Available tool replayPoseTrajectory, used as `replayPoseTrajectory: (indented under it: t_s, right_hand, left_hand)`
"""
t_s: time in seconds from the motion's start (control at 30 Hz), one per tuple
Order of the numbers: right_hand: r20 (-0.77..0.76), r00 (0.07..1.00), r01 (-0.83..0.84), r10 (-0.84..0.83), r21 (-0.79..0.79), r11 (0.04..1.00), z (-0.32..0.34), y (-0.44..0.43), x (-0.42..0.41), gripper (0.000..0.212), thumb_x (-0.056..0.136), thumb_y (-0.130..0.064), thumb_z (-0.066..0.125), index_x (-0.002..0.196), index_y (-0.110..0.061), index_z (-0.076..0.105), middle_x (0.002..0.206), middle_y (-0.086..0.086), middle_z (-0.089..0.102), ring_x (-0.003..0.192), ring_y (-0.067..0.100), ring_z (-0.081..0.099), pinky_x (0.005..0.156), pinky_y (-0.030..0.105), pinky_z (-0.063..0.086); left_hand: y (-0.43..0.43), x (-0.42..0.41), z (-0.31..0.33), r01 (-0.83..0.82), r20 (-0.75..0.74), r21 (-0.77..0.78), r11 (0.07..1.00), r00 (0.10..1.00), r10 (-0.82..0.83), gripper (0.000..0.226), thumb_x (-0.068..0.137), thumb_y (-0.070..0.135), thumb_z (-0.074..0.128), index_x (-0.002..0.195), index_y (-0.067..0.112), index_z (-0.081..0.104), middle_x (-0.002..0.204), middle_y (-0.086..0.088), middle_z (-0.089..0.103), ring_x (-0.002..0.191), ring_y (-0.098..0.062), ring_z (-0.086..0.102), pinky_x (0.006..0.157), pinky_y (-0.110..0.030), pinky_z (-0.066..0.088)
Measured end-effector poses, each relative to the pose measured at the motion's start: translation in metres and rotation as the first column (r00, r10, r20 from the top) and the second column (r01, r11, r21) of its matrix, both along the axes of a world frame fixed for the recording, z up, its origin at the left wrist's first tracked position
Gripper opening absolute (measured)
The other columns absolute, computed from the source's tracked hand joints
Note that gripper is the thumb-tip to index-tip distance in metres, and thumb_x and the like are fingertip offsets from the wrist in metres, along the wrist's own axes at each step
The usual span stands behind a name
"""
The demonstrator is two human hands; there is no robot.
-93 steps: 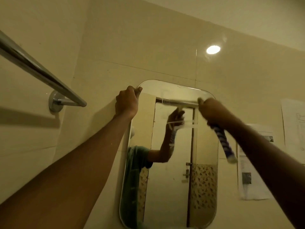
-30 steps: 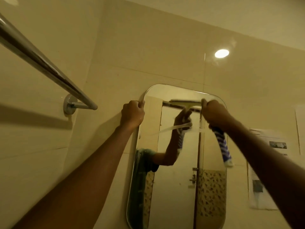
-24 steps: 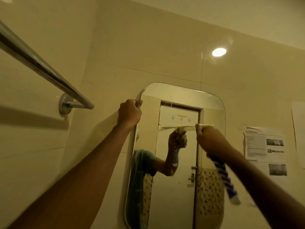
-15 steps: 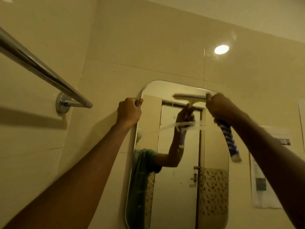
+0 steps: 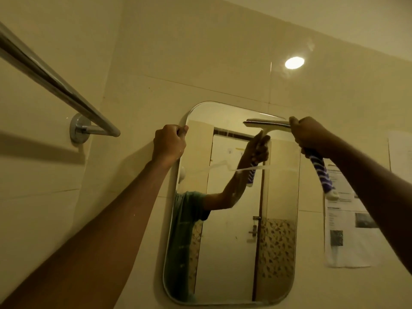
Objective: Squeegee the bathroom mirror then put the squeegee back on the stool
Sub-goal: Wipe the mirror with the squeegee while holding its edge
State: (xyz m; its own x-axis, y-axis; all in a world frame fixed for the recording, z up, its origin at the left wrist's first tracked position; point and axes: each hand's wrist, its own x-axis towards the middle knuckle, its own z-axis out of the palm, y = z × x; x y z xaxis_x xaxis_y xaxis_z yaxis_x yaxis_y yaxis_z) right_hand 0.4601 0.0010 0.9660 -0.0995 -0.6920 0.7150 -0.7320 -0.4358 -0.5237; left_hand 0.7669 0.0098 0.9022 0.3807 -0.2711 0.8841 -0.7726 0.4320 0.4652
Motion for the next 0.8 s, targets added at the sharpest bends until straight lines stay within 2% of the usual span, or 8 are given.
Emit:
replayPoseTrajectory:
  t_s: [0.1, 0.23, 0.3, 0.37, 0.47, 0.53, 0.63, 0.8]
  right_hand:
    - [-0.025, 1.0, -0.011, 0.012, 0.032, 0.999, -0.046, -0.009, 0.003, 0.051, 0.101, -0.044, 0.03, 0.078, -0.005, 0.053, 0.059, 0.008, 0.053, 0.04, 0.016, 0.05, 0.035, 0.023, 0.041]
    - [-0.066, 0.996, -0.049, 0.058, 0.134, 0.99, -0.107, -0.004, 0.006, 0.051, 0.102, -0.04, 0.032, 0.071, -0.006, 0.053, 0.048, 0.002, 0.048, 0.029, 0.009, 0.042, 0.031, 0.019, 0.039]
    - [-0.093, 0.995, -0.018, 0.033, 0.153, 0.988, -0.101, 0.003, 0.004, 0.05, 0.101, -0.042, 0.032, 0.073, -0.006, 0.053, 0.052, 0.004, 0.05, 0.032, 0.011, 0.045, 0.03, 0.018, 0.038]
    - [-0.099, 0.995, 0.031, -0.022, 0.09, 0.995, -0.073, 0.008, 0.001, 0.049, 0.101, -0.044, 0.031, 0.078, -0.007, 0.052, 0.058, 0.007, 0.052, 0.037, 0.014, 0.048, 0.031, 0.019, 0.038]
    - [0.032, 0.998, 0.047, -0.047, 0.005, 0.999, -0.029, 0.006, -0.004, 0.05, 0.101, -0.043, 0.03, 0.082, -0.003, 0.052, 0.062, 0.009, 0.051, 0.043, 0.018, 0.049, 0.037, 0.024, 0.04]
    - [0.102, 0.994, 0.026, -0.026, 0.0, 1.0, -0.028, 0.0, -0.003, 0.049, 0.101, -0.042, 0.031, 0.084, -0.002, 0.052, 0.062, 0.01, 0.05, 0.044, 0.019, 0.049, 0.04, 0.026, 0.04]
    - [0.135, 0.991, -0.012, 0.008, 0.026, 1.0, -0.077, -0.007, -0.002, 0.049, 0.102, -0.041, 0.03, 0.077, -0.004, 0.051, 0.057, 0.007, 0.049, 0.043, 0.017, 0.046, 0.04, 0.027, 0.04]
    - [0.155, 0.985, -0.101, 0.076, 0.158, 0.982, -0.171, 0.0, -0.011, 0.044, 0.102, -0.037, 0.031, 0.081, -0.007, 0.056, 0.053, 0.002, 0.045, 0.038, 0.013, 0.04, 0.039, 0.025, 0.039]
  left_hand:
    - [-0.005, 0.0, -0.002, -0.014, -0.004, -0.011, 1.0, 1.0, 0.014, 0.041, 0.099, 0.033, 0.048, 0.084, 0.0, 0.067, 0.071, -0.011, 0.064, 0.063, -0.021, 0.053, 0.061, -0.028, 0.036]
    - [-0.004, -0.001, -0.004, -0.001, -0.02, -0.03, 1.0, 1.0, 0.0, 0.04, 0.1, 0.033, 0.047, 0.085, 0.001, 0.066, 0.071, -0.009, 0.063, 0.067, -0.024, 0.057, 0.061, -0.028, 0.037]
    - [-0.002, -0.002, -0.004, -0.008, -0.004, -0.03, 1.0, 1.0, 0.008, 0.041, 0.1, 0.033, 0.048, 0.083, 0.001, 0.065, 0.071, -0.008, 0.06, 0.063, -0.02, 0.052, 0.056, -0.025, 0.032]
    - [-0.002, -0.001, -0.004, -0.006, -0.006, -0.035, 0.999, 1.0, 0.006, 0.04, 0.099, 0.033, 0.048, 0.083, 0.0, 0.066, 0.072, -0.008, 0.061, 0.059, -0.016, 0.047, 0.048, -0.023, 0.027]
    - [-0.003, -0.001, -0.005, 0.003, -0.021, -0.055, 0.998, 1.0, -0.004, 0.039, 0.099, 0.032, 0.05, 0.087, -0.001, 0.067, 0.078, -0.012, 0.066, 0.059, -0.013, 0.046, 0.047, -0.016, 0.025]
    - [-0.004, -0.001, -0.005, 0.008, -0.028, -0.067, 0.998, 1.0, -0.01, 0.038, 0.098, 0.031, 0.051, 0.09, -0.001, 0.068, 0.083, -0.015, 0.069, 0.063, -0.015, 0.05, 0.049, -0.017, 0.029]
    - [-0.008, -0.003, -0.007, 0.02, -0.057, -0.077, 0.997, 0.998, -0.024, 0.036, 0.098, 0.031, 0.05, 0.095, 0.0, 0.069, 0.087, -0.016, 0.071, 0.071, -0.022, 0.059, 0.061, -0.026, 0.041]
    - [-0.006, -0.007, -0.008, -0.01, -0.059, -0.071, 0.997, 0.998, 0.005, 0.036, 0.099, 0.031, 0.049, 0.098, 0.001, 0.069, 0.092, -0.017, 0.072, 0.083, -0.03, 0.065, 0.065, -0.029, 0.038]
